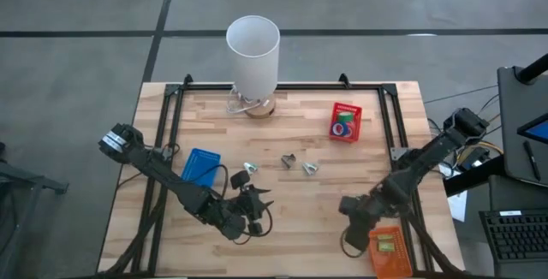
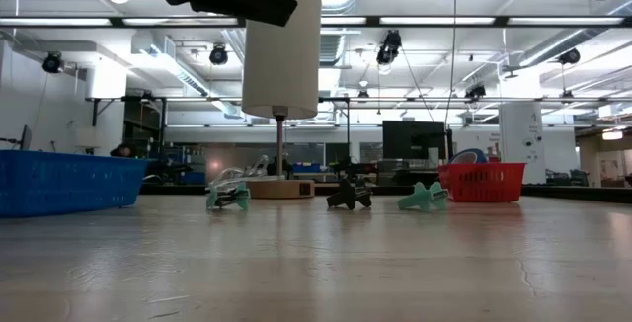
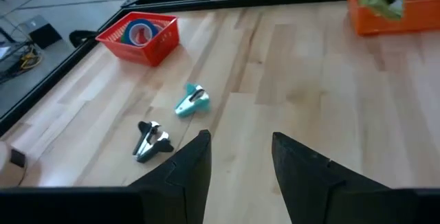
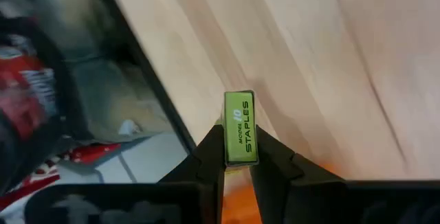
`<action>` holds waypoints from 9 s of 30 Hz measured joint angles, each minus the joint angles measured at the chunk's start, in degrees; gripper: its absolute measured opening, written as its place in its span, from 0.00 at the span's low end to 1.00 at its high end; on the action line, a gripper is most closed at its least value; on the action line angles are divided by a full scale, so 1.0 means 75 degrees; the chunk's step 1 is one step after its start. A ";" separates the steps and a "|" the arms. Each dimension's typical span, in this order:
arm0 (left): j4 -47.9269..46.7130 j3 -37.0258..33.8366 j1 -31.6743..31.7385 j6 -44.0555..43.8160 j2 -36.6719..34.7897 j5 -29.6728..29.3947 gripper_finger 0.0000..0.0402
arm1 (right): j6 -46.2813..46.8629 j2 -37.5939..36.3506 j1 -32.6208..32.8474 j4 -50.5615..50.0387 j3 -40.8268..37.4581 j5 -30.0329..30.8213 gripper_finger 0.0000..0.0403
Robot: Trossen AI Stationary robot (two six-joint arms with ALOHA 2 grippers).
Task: Pick and place Stapler, Stapler remover, tape
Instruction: Put the staples box into the orange bin, then put the left light blue staple remover into the blue bin, then put the black staple remover into the blue bin
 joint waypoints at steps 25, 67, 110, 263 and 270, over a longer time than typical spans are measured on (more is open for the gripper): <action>0.0000 -0.0099 0.0363 0.0033 0.0003 0.0051 0.39 | 0.4852 0.0160 0.1902 -0.2542 0.0265 -0.0674 0.20; 0.0022 -0.0099 0.1008 -0.0051 0.0003 0.0968 0.39 | -0.2250 -0.0488 0.1287 -0.1115 -0.0018 0.6891 0.03; 0.0178 -0.0353 0.1464 -0.0423 0.0009 0.2149 0.39 | -0.9847 -1.0069 -0.2286 0.2793 -0.5596 0.4254 0.02; -0.8020 -0.2184 0.1769 -0.2190 -0.1536 0.4105 0.04 | -0.9876 -1.0491 -0.2298 0.2873 -0.6306 0.7069 0.02; -0.8116 -0.2132 0.1802 -0.2514 -0.1536 0.4034 0.20 | -0.9888 -1.0491 -0.2299 0.2873 -0.6306 0.7069 0.02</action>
